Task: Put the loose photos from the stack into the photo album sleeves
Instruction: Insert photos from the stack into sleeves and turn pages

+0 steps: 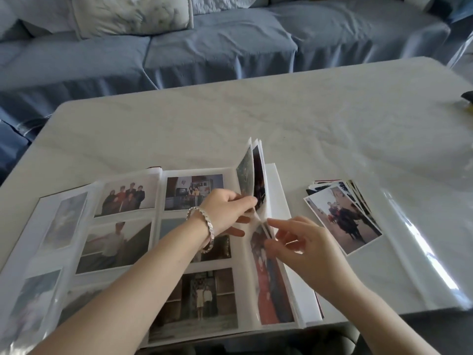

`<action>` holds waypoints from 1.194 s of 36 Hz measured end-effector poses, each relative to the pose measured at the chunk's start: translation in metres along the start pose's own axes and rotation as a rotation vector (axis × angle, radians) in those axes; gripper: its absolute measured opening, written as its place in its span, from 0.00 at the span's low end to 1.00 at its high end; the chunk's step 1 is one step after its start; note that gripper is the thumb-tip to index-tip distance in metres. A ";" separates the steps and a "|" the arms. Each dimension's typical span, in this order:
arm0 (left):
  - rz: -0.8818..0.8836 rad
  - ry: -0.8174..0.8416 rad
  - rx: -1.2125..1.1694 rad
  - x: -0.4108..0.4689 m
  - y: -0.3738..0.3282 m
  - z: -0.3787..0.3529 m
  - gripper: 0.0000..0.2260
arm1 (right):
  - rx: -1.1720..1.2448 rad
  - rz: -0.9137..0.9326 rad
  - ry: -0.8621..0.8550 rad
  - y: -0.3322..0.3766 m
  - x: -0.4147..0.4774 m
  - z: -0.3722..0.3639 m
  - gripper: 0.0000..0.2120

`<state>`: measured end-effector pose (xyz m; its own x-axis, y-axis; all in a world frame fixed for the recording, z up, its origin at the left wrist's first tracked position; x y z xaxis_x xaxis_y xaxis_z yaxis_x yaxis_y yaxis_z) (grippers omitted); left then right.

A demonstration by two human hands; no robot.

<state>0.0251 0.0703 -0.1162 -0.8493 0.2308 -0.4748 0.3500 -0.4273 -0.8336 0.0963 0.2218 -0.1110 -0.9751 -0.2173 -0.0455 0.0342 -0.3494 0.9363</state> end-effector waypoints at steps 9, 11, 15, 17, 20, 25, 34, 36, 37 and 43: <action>0.062 -0.199 0.127 -0.014 0.033 0.042 0.12 | -0.219 -0.147 -0.036 -0.014 -0.003 0.019 0.14; 0.060 -0.226 0.114 -0.024 0.041 0.057 0.07 | -0.331 -0.186 -0.005 -0.017 0.000 0.019 0.17; -0.031 -0.297 0.147 -0.053 0.047 0.091 0.07 | -0.457 -0.146 0.038 -0.009 0.011 0.003 0.16; -0.067 -0.339 0.111 -0.068 0.048 0.110 0.18 | -0.443 -0.104 0.077 0.000 0.021 -0.012 0.15; -0.126 -0.483 -0.001 -0.090 0.050 0.149 0.24 | -0.393 0.014 0.169 0.020 0.036 -0.042 0.12; -0.060 -0.618 0.087 -0.110 0.073 0.215 0.22 | -0.425 0.187 0.269 0.052 0.057 -0.093 0.13; 0.249 -0.718 0.421 -0.121 0.142 0.277 0.21 | -0.628 0.274 0.559 0.070 0.077 -0.180 0.21; 0.337 -0.723 0.476 -0.123 0.154 0.278 0.23 | -0.674 0.260 0.619 0.064 0.078 -0.192 0.23; 0.383 -0.727 0.493 -0.123 0.159 0.275 0.23 | -0.694 0.256 0.634 0.060 0.078 -0.196 0.23; -0.010 -0.616 0.786 -0.110 0.133 0.214 0.22 | -0.676 0.254 0.558 0.038 0.073 -0.202 0.24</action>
<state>0.0804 -0.1988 -0.1147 -0.9855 -0.1611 -0.0539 0.1699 -0.9361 -0.3080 0.0707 0.0085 -0.1495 -0.6791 -0.7083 -0.1925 0.5261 -0.6526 0.5454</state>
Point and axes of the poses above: each hand's wrist, its own x-axis towards the middle knuckle, its own z-axis out of the back of the hand, y = z × x, the point moved 5 cm from there along x, towards the middle knuckle, and after that the axes turned 8 degrees about y, right-handed, at the moved point
